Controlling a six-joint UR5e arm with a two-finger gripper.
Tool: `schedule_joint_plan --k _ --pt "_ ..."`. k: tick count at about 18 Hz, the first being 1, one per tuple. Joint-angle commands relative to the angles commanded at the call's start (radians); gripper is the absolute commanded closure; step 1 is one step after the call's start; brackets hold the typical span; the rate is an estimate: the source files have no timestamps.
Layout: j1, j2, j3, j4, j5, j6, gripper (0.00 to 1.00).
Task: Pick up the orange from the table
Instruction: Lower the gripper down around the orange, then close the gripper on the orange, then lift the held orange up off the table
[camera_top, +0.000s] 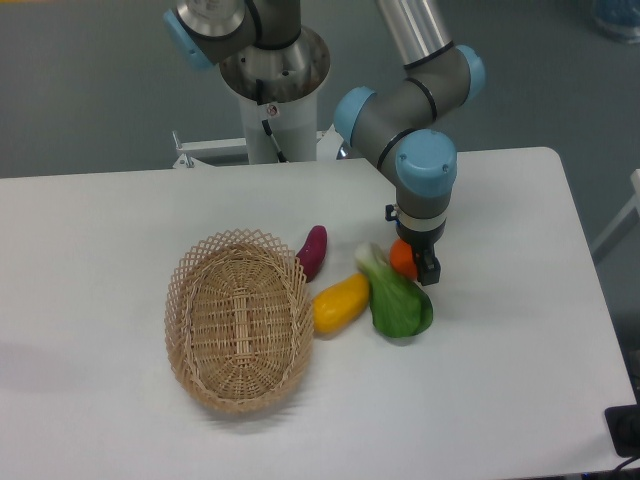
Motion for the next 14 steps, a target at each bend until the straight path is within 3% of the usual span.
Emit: schedule_joint_plan --k 4,10,12,14 --pt "0.000 0.005 0.002 -0.006 0.005 -0.003 0.48" --pt "0.006 0.066 0.032 -0.015 0.043 -0.008 0.48" --pt "0.021 0.113 0.111 -0.093 0.038 -0.108 0.49" --pt "0.040 0.126 0.184 -0.194 0.035 -0.187 0.49"
